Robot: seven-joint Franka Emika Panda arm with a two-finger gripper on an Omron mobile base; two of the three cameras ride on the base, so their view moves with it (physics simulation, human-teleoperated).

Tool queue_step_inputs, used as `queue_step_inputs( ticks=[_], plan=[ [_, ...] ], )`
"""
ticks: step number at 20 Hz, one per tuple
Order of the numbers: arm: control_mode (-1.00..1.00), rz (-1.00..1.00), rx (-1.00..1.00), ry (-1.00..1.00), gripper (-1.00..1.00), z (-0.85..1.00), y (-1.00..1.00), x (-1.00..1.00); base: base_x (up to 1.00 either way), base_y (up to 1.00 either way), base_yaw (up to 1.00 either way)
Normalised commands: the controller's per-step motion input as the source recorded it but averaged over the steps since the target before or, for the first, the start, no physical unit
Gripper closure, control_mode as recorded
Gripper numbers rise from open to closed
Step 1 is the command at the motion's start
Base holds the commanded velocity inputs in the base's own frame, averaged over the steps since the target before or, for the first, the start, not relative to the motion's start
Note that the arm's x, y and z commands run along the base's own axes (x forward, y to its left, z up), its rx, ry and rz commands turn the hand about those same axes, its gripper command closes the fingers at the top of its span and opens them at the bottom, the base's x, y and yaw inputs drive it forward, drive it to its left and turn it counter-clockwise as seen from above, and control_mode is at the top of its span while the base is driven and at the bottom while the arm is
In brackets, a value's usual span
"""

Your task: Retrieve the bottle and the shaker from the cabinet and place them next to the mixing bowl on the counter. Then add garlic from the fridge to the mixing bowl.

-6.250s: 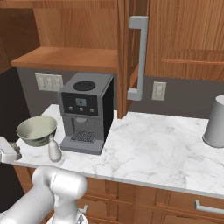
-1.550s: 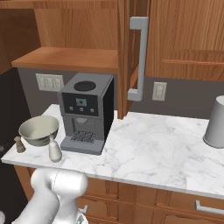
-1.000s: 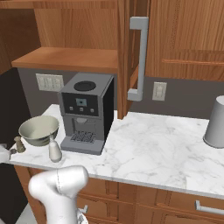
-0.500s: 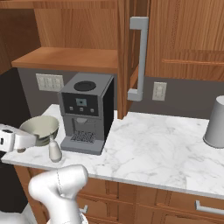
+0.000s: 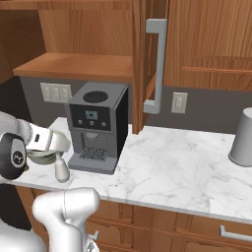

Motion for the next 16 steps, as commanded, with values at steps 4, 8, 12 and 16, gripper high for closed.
queue_step_inputs(
  ticks=[4, 8, 12, 16],
  plan=[
    [-1.0, 0.35, 0.0, 0.07, -1.0, -0.17, -0.69, -0.03, 0.0, 0.0, 0.0],
    [-1.0, 0.31, 0.01, 0.04, -1.0, -0.2, -0.41, -0.03, 0.0, 0.0, 0.0],
    [-1.0, 0.06, 0.0, 0.01, -1.0, -0.17, 0.0, 0.0, 0.0, 0.0, 0.0],
    [-1.0, 0.0, 0.0, -0.02, -1.0, -0.12, 0.0, 0.02, 0.0, 0.0, 0.0]
  ],
)
